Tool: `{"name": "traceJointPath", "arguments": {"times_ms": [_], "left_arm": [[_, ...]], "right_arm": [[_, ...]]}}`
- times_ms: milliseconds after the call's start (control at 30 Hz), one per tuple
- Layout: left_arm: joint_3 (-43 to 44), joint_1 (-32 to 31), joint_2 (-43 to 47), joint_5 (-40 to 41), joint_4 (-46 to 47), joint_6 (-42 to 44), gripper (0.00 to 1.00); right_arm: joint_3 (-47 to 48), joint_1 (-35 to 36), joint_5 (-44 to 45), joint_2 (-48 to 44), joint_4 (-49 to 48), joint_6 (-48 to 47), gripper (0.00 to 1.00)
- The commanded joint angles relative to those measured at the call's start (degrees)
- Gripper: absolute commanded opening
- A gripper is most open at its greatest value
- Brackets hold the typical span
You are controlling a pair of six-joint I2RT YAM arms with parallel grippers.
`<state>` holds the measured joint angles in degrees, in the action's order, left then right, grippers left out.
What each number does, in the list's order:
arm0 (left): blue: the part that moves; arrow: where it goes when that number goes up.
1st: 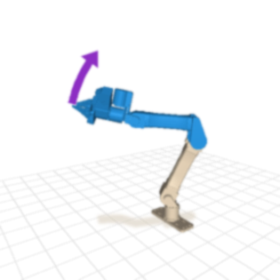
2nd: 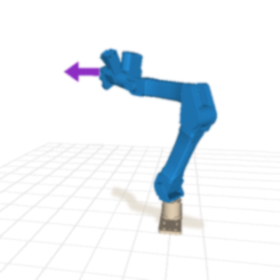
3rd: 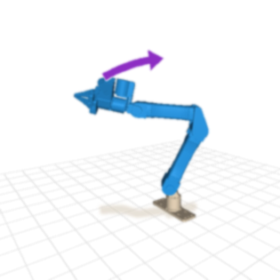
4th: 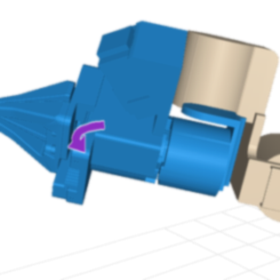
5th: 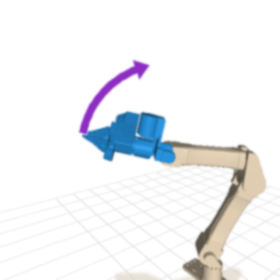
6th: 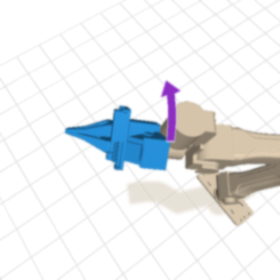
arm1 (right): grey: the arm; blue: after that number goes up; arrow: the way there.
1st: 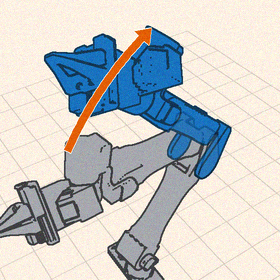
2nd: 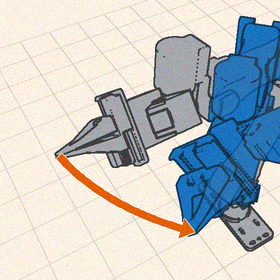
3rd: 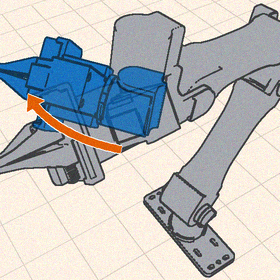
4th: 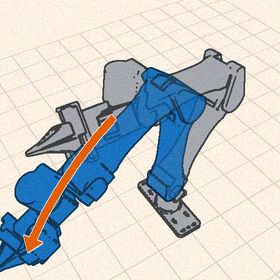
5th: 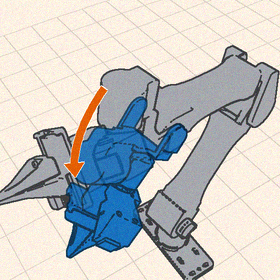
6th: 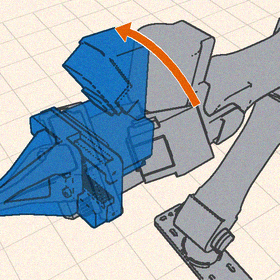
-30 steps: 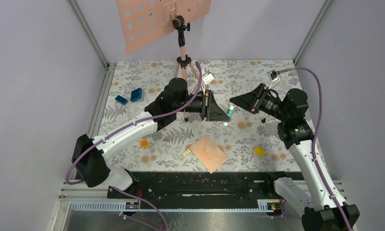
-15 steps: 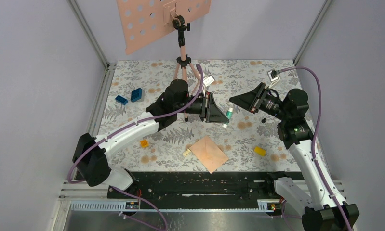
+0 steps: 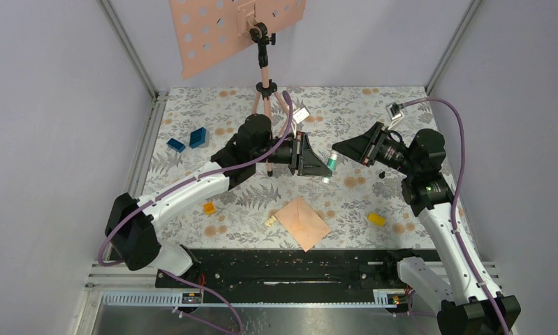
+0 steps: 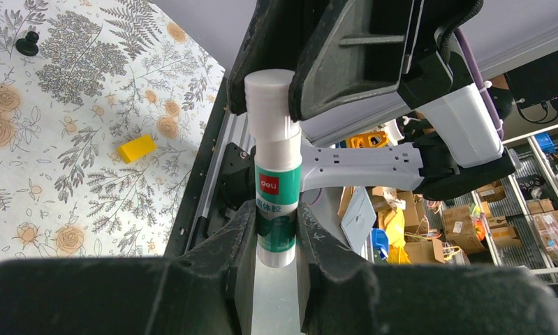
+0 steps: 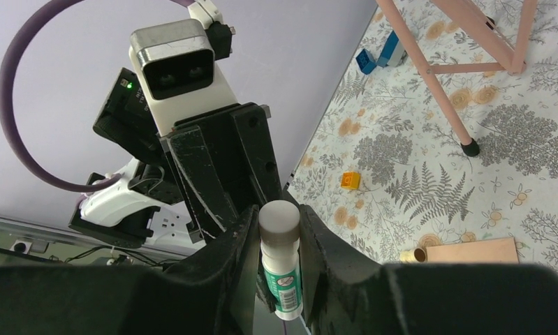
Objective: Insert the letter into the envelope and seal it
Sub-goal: Close the solid glue cap on the solid glue.
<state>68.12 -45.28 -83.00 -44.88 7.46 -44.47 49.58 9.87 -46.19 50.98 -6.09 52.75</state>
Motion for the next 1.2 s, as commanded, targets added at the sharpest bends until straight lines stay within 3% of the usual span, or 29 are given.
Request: {"name": "traceJointPath", "arguments": {"times_ms": [0, 533, 700, 1167], "left_arm": [[0.45, 0.5, 0.54, -1.64, 5.14, -0.64, 0.0], [0.35, 0.79, -0.07, -1.99, 5.72, -1.06, 0.0], [0.28, 1.16, 0.08, -2.01, 5.88, -1.06, 0.0], [-0.65, 2.08, 0.98, -1.45, 7.05, -1.79, 0.0]], "right_arm": [[0.69, 0.51, -1.68, -0.89, 0.75, -2.54, 0.21], [-0.07, 0.57, -4.98, -0.74, -1.61, -0.71, 0.21], [-1.99, 0.5, -6.88, -0.03, -6.76, 3.57, 0.21], [-2.02, 0.5, -8.67, -0.57, -4.79, 1.6, 0.21]]}}
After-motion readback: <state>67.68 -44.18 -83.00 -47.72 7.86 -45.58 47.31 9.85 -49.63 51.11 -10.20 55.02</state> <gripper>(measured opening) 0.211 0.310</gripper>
